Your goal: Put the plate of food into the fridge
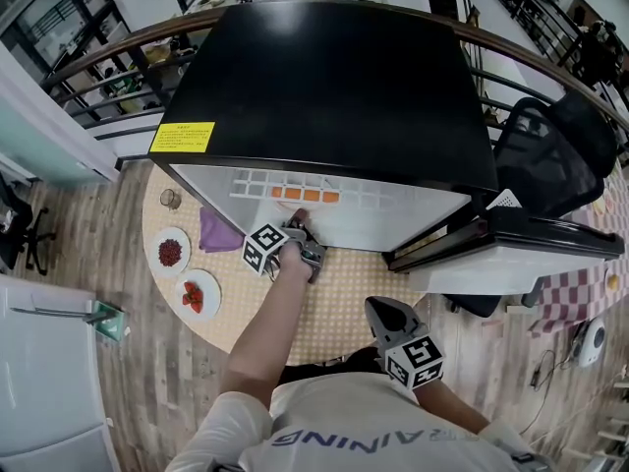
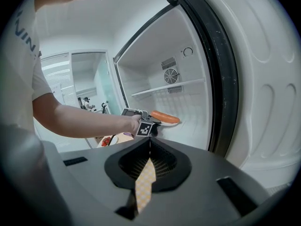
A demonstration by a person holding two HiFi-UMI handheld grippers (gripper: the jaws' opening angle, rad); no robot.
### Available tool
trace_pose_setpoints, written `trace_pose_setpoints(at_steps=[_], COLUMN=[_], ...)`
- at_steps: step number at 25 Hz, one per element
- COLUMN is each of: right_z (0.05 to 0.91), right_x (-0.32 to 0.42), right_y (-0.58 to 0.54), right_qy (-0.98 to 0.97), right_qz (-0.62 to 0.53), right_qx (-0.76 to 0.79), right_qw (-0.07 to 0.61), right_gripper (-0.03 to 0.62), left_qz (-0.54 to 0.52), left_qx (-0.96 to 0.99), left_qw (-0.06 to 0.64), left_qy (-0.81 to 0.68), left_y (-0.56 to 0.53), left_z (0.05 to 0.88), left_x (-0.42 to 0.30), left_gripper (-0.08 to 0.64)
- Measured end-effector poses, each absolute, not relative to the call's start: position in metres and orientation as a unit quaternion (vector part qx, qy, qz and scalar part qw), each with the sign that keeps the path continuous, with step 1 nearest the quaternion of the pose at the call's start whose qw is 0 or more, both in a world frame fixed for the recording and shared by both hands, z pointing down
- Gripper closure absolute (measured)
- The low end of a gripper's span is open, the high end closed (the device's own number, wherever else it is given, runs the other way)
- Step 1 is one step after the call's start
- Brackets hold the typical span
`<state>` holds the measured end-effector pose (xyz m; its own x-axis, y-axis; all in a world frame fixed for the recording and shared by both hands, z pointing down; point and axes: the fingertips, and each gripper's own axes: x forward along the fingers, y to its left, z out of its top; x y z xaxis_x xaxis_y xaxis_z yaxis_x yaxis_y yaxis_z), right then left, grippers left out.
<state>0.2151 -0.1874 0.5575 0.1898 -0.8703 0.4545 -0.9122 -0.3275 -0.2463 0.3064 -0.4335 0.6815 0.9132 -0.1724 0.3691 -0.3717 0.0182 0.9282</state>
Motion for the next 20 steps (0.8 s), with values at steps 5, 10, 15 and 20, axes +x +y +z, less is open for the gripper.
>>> trace_pose_setpoints(at_steps=[5,10,15,20], right_z=[0.560,0.563,0.565,0.563], right_x=[0.219,0.211,0.205,0.206], right_y=[-0.185,-0.187,-0.188,-0.188], right_qy=[-0.574,-0.583,-0.589,-0.588], right_qz=[0.265,0.269,0.272,0.269], right_qx=[0.774,0.766,0.760,0.762], right_qw=[0.038,0.036,0.036,0.034], right_gripper=[0.572,0.572,0.572,0.572], left_qz=[0.094,0.159,0.224,0.272], left_qx=[0.702,0.755,0.820,0.851], left_qw=[0.675,0.611,0.515,0.440], left_qy=[-0.204,-0.179,-0.113,-0.090], left_y=[-0.434,-0.429,-0.412,-0.400], left_z=[0.683,0.682,0.675,0.677], left_x=[0.308,0.310,0.316,0.313], left_gripper=[0.529,0.506,0.387,0.373])
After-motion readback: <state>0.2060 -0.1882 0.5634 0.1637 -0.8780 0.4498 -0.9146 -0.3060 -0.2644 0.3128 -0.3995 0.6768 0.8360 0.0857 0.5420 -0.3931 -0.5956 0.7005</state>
